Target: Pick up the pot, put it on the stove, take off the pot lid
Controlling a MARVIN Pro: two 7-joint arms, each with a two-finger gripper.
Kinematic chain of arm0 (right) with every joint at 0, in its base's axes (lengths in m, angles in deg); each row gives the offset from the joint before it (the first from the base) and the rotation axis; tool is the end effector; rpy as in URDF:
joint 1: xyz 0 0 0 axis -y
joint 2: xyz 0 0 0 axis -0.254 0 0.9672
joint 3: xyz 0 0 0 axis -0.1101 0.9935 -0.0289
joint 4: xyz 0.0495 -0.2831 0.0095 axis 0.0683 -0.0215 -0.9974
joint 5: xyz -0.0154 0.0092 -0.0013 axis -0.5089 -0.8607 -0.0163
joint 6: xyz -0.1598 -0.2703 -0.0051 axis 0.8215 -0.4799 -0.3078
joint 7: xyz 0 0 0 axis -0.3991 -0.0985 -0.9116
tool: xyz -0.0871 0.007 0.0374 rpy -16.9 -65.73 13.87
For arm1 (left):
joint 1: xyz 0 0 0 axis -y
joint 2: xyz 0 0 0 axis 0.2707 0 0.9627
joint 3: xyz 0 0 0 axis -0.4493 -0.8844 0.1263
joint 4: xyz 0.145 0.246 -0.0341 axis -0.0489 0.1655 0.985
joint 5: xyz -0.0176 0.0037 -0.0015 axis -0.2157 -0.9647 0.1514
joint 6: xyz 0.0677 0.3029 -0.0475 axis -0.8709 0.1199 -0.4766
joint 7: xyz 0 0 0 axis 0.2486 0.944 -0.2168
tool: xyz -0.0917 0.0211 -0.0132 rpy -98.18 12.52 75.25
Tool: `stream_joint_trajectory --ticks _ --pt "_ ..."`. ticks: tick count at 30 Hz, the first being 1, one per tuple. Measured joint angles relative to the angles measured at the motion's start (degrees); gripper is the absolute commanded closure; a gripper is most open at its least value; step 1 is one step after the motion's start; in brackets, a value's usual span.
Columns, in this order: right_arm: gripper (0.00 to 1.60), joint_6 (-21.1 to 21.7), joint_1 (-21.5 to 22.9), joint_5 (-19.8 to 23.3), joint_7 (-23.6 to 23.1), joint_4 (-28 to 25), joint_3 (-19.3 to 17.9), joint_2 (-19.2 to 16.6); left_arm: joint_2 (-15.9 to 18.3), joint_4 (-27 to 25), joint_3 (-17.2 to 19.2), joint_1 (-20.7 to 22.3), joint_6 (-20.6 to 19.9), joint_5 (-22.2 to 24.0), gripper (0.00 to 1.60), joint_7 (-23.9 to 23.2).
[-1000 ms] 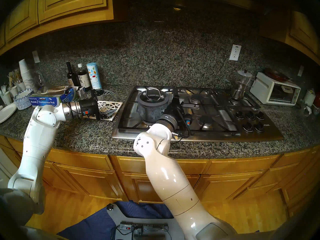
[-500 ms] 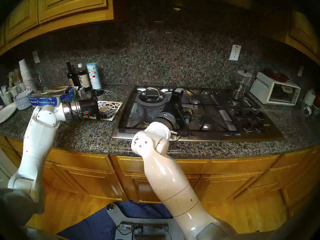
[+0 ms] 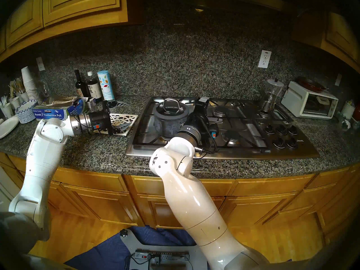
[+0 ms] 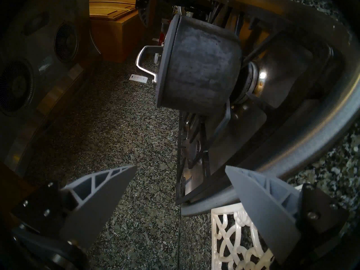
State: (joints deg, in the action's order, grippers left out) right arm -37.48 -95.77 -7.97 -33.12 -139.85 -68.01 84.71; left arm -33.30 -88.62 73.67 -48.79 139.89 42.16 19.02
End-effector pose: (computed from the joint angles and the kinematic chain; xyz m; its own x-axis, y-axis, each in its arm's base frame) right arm 0.3919 0.1395 -0.1736 -0.4622 -0.8868 0.0046 0.1060 -0.0604 -0.9925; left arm 0.4815 0.1336 -0.1736 -0.7744 -0.6035 0.1899 -0.2290 -0.0124 -0.9734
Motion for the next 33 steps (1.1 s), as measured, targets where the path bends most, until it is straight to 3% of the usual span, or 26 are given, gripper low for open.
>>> stream_joint_trajectory --ticks 12,33 --pt "0.0 0.0 -1.25 -2.0 4.98 -3.58 1.56 -1.54 0.0 0.0 0.0 0.0 0.0 0.0 0.0 0.0" --pt "0.0 0.0 -3.14 -9.35 17.04 -10.77 5.44 -4.99 0.0 0.0 0.01 0.0 0.0 -0.01 0.0 0.0"
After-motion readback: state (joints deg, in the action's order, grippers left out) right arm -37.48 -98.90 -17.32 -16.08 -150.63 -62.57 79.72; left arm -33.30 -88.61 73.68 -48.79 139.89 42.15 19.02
